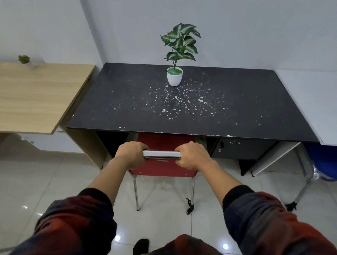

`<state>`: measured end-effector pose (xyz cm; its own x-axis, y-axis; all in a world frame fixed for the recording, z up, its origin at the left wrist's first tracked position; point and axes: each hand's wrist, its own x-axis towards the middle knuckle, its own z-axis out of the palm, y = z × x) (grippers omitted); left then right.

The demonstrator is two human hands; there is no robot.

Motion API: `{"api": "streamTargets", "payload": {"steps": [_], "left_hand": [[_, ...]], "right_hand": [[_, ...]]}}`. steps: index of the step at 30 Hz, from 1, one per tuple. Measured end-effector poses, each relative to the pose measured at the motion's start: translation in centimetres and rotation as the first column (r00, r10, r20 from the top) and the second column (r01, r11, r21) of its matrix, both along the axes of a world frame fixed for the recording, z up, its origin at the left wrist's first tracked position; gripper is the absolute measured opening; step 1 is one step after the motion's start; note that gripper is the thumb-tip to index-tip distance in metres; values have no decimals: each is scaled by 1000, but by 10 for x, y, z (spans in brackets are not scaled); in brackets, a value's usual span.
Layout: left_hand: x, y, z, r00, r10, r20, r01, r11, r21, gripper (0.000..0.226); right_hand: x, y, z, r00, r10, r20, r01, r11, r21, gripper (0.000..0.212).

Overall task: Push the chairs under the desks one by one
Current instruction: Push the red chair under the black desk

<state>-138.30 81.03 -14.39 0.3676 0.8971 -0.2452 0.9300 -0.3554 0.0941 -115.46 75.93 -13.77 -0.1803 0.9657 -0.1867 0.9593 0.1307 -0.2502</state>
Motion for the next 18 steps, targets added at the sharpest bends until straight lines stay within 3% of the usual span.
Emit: {"api": "streamTargets", "payload": {"steps": [18], "left_hand": [[-42, 34, -11, 997, -72, 23, 72, 997, 12, 33]], "right_hand": [[-50, 11, -1, 988, -153, -2, 153, 988, -28, 24]]}}
